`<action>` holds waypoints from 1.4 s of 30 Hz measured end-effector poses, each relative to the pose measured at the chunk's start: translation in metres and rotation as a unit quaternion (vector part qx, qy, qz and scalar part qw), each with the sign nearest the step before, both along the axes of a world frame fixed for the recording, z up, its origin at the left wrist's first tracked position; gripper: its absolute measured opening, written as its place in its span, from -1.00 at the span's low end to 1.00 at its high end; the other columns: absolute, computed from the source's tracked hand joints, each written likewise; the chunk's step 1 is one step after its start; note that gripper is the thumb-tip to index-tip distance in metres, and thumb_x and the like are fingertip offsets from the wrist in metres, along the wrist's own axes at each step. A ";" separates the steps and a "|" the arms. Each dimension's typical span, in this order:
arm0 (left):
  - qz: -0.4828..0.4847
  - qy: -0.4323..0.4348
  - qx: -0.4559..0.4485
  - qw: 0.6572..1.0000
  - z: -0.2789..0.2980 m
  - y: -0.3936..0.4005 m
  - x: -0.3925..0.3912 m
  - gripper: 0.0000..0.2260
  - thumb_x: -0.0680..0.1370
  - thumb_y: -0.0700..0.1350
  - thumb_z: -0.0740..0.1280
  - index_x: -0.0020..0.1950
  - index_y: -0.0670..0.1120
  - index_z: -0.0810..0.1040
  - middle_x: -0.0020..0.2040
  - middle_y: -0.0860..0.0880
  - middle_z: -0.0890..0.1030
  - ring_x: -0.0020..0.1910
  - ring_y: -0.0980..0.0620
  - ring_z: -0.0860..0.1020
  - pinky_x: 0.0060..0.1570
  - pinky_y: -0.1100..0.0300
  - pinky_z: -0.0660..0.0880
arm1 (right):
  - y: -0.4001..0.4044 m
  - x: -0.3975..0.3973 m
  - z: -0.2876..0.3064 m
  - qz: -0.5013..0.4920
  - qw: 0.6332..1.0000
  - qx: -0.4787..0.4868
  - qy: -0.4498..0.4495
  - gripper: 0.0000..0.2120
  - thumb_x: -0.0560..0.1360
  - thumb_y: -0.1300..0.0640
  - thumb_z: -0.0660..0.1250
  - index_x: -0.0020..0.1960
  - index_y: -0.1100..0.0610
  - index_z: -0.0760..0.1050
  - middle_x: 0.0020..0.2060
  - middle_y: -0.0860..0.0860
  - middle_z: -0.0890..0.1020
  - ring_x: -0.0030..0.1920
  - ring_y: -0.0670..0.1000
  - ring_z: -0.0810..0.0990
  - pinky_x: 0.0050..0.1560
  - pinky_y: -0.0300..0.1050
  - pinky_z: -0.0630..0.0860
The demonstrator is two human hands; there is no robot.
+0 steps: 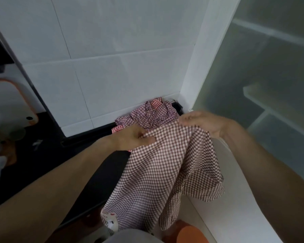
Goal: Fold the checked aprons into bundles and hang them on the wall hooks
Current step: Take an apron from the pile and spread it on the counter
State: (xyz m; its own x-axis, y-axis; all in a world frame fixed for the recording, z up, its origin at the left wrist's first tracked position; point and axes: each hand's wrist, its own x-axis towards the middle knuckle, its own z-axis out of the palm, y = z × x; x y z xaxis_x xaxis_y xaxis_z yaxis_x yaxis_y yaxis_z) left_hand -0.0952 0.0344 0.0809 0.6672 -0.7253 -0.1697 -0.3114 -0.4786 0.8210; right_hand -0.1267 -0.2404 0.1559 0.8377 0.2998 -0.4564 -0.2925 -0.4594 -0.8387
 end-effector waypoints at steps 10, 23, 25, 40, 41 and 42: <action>0.087 -0.148 0.202 0.964 -0.009 0.040 0.016 -0.73 0.54 0.21 0.36 -0.16 0.03 0.52 -0.21 0.11 0.57 -0.21 0.10 0.56 -0.11 0.20 0.47 | -0.065 0.025 -0.016 -0.105 0.967 -0.154 -0.173 -0.78 0.54 -0.03 0.40 0.10 0.06 0.67 -0.05 -0.09 0.69 0.00 -0.06 0.64 0.30 0.04 0.49; 0.111 -0.199 0.492 0.840 0.025 0.095 0.030 -0.56 0.47 0.20 0.43 0.12 -0.11 0.49 0.04 -0.04 0.56 0.00 -0.02 0.54 0.04 0.08 0.51 | -0.068 0.068 -0.049 -0.082 0.939 -0.214 -0.257 -0.78 0.60 0.03 0.35 0.08 0.15 0.67 0.01 0.07 0.69 0.05 0.11 0.63 0.21 0.07 0.53; 0.099 -0.176 0.492 0.847 0.022 0.105 0.031 -0.56 0.44 0.22 0.45 0.09 -0.08 0.51 0.03 -0.02 0.53 -0.01 0.00 0.52 0.05 0.06 0.52 | -0.071 0.072 -0.053 -0.076 0.937 -0.220 -0.261 -0.78 0.59 0.02 0.35 0.08 0.13 0.68 0.02 0.07 0.70 0.06 0.11 0.64 0.21 0.09 0.53; 0.154 -0.153 0.254 0.943 0.016 0.093 0.040 -0.86 0.55 0.01 0.43 -0.23 0.13 0.61 -0.22 0.16 0.61 -0.18 0.15 0.58 -0.12 0.22 0.48 | -0.103 0.076 -0.057 -0.138 0.930 -0.206 -0.270 -0.76 0.61 0.12 0.33 0.11 0.27 0.65 0.00 0.14 0.67 -0.01 0.09 0.59 0.02 -0.13 0.43; 0.157 -0.160 0.264 0.938 0.015 0.094 0.042 -0.86 0.59 0.00 0.37 -0.17 0.07 0.63 -0.19 0.15 0.59 -0.16 0.13 0.56 -0.09 0.21 0.46 | -0.105 0.076 -0.057 -0.141 0.929 -0.207 -0.272 -0.76 0.61 0.12 0.34 0.11 0.27 0.65 -0.01 0.14 0.67 0.00 0.11 0.60 0.02 -0.12 0.44; 0.163 -0.168 0.279 0.931 0.013 0.094 0.044 -0.84 0.62 -0.01 0.31 -0.08 0.00 0.64 -0.14 0.12 0.57 -0.13 0.10 0.54 -0.04 0.19 0.44 | -0.107 0.077 -0.059 -0.146 0.928 -0.207 -0.275 -0.77 0.60 0.12 0.35 0.10 0.27 0.66 -0.01 0.15 0.68 0.02 0.13 0.62 0.04 -0.10 0.46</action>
State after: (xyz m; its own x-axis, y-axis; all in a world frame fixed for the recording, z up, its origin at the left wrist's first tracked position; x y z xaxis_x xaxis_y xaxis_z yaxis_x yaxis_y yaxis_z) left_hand -0.0514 0.1284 0.0935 0.9197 -0.3363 -0.2025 -0.2693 -0.9158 0.2978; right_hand -0.0496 -0.3473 0.0974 0.9959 -0.0814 0.0383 -0.0351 -0.7434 -0.6680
